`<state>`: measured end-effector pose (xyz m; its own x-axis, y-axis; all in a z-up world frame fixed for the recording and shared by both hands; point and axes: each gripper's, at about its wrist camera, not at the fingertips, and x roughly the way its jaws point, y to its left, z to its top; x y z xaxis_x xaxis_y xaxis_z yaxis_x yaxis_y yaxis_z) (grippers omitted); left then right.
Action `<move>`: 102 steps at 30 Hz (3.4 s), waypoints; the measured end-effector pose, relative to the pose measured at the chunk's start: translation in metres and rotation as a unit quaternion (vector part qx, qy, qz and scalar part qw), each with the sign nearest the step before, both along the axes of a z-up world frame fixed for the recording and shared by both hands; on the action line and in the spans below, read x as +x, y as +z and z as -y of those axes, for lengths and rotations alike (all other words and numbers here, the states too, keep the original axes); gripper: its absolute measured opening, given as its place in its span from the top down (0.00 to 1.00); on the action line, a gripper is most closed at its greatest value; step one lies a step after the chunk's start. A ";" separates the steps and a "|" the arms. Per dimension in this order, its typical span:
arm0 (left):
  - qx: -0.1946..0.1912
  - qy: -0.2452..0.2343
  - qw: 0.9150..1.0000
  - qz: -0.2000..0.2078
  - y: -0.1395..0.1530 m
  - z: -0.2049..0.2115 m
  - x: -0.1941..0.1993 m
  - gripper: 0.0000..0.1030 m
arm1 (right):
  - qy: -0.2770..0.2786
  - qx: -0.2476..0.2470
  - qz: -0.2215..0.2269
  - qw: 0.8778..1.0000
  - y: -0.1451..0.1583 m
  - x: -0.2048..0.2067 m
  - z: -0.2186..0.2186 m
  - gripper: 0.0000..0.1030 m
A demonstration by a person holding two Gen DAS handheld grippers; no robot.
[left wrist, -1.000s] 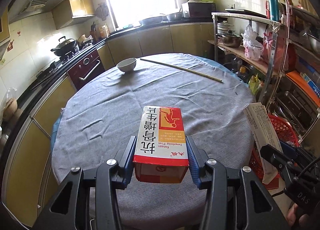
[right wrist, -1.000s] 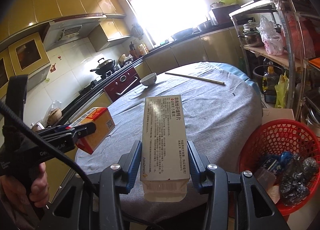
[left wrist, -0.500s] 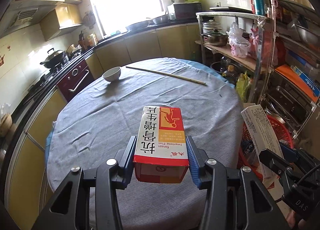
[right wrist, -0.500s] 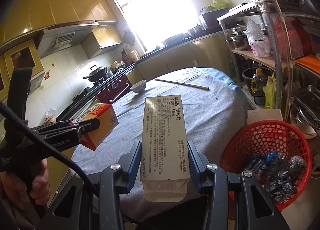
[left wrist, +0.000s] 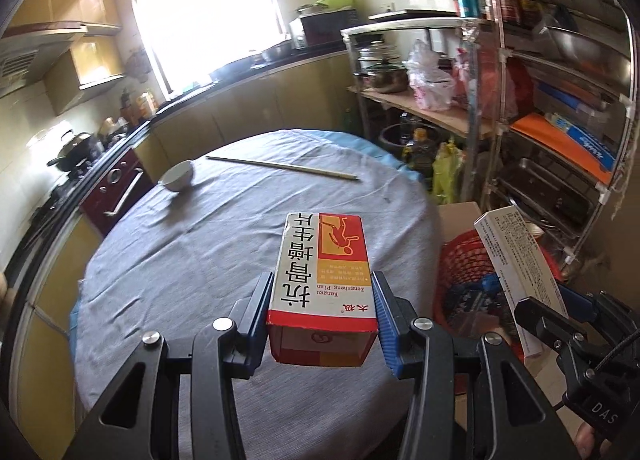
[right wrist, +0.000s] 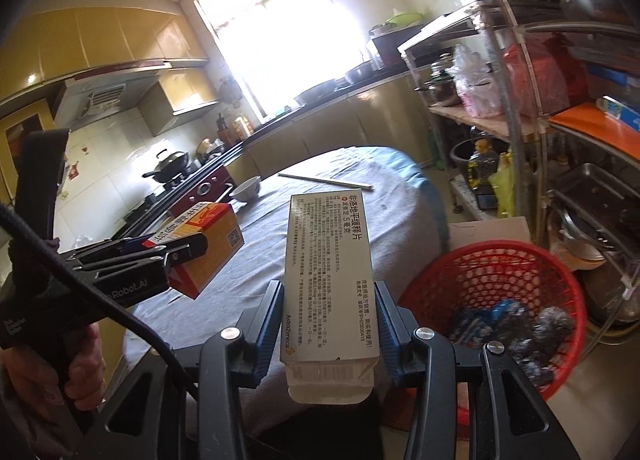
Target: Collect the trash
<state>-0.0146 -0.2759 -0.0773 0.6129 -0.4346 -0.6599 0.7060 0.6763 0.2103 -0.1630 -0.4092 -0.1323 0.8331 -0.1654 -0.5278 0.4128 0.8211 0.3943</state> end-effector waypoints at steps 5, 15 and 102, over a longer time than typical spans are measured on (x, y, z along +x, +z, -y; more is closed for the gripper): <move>0.004 -0.022 1.000 -0.016 -0.007 0.024 -0.002 0.53 | -0.036 -0.002 -0.003 0.999 -0.001 -0.022 0.022 0.54; 0.012 -0.065 0.997 -0.042 -0.017 0.069 -0.019 0.53 | -0.089 0.016 -0.004 0.996 -0.008 -0.054 0.057 0.54; -0.046 0.174 0.984 0.013 0.018 -0.140 0.052 0.22 | 0.084 -0.044 -0.047 0.994 0.027 0.084 -0.069 0.34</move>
